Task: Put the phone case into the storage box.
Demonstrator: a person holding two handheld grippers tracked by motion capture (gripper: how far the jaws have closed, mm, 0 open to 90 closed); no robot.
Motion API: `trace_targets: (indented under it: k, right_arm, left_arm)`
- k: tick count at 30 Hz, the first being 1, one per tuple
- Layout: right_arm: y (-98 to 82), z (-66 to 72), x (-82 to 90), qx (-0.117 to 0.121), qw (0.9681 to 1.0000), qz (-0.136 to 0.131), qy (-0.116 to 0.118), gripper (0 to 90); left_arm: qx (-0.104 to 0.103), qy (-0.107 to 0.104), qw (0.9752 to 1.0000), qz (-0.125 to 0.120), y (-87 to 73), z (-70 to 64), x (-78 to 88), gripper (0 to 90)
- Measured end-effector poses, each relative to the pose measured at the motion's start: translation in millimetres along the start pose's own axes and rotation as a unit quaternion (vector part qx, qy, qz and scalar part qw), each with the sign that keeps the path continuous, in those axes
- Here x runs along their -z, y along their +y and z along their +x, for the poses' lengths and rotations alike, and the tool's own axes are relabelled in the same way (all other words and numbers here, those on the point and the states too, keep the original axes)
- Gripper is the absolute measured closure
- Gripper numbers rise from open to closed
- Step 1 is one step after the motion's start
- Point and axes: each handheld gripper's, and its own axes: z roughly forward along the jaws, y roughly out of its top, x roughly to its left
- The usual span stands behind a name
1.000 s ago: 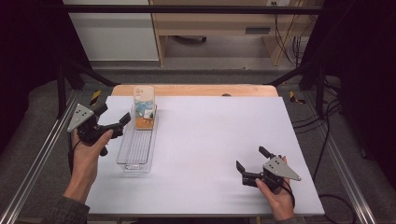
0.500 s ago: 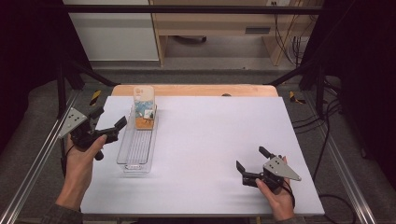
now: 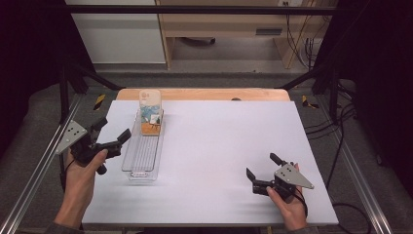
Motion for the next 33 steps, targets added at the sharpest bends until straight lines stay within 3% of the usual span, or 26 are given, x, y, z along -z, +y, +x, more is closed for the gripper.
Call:
trace_targets:
  k: [33]
  right_arm:
    - [0.1,-0.5,0.4,-0.007,1.0,-0.001,0.003,1.9]
  left_arm:
    - [-0.016,-0.005,0.9999,0.002,-25.7,-13.7,25.9,1.1]
